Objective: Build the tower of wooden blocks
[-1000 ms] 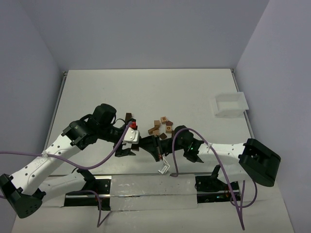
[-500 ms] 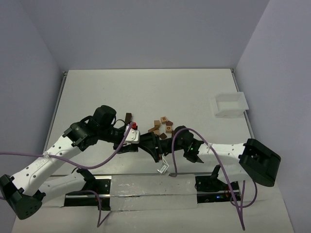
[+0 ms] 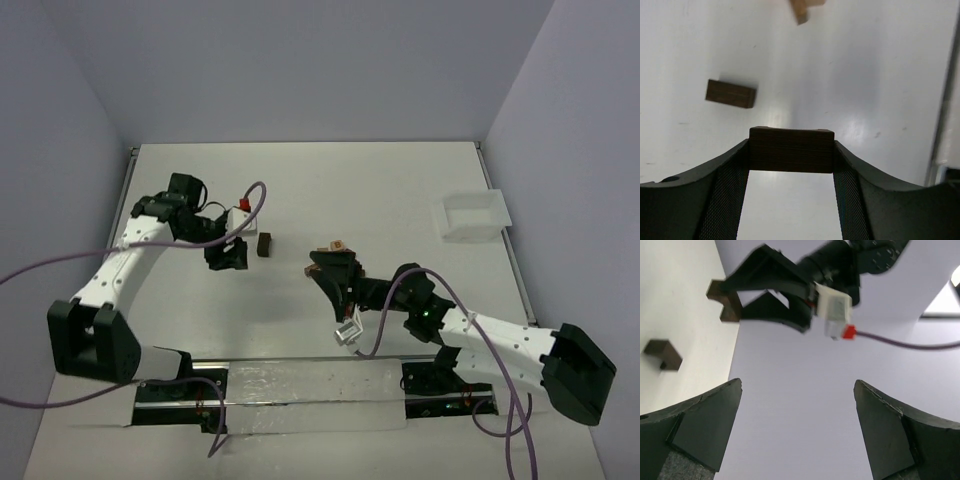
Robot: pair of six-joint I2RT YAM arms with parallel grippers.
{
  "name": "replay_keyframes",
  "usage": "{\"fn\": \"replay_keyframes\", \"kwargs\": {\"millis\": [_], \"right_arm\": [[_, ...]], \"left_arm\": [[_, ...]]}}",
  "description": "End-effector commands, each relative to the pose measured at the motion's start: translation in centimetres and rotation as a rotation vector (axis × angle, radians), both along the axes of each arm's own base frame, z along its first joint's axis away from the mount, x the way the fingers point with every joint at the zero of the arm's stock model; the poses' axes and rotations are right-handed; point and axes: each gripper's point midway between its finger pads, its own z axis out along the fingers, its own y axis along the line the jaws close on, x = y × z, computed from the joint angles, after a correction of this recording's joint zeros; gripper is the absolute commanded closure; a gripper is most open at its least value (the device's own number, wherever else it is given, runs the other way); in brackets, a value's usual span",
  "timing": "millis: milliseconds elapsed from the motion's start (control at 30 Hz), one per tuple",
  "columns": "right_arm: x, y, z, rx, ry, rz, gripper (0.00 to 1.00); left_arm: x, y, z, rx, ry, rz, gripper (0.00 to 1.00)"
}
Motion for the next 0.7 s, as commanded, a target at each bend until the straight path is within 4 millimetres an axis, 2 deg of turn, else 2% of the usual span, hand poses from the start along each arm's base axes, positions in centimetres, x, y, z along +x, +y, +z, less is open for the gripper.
{"fn": "replay_keyframes", "kwargs": {"millis": [0,100,167,233,300,433,667], "right_arm": [[3.2,-3.4,0.1,0.016,0.216,-0.214,0.00],[4.8,-6.2,0.4,0.057,0.311,-0.347,0.00],[5.2,-7.3,0.7,0.080,0.335,-0.391,0.00],[5.7,-9.2,1.6,0.134,0.371,-0.463,0.00],[5.5,-10.2,1.6,0.131,0.393,-0.490,0.00],[5.0,-11.5,1.3,0.140,0.390,-0.516,0.00],[4.4,-12.4,0.8,0.142,0.385,-0.532,0.00]], "left_arm": [[3.7,1.1,-1.6,0.050,-0.078,-0.115,0.86],[6.5,1.4,-3.7,0.088,-0.120,-0.113,0.84],[7.4,1.3,-4.3,0.090,-0.125,-0.112,0.84],[8.6,0.9,-5.8,0.087,-0.098,-0.122,0.81],[9.2,0.8,-6.9,0.092,-0.088,-0.136,0.76],[11.1,0.5,-8.6,0.094,-0.104,-0.135,0.71],[13.2,-0.3,-10.4,0.092,-0.094,-0.122,0.72]]}}
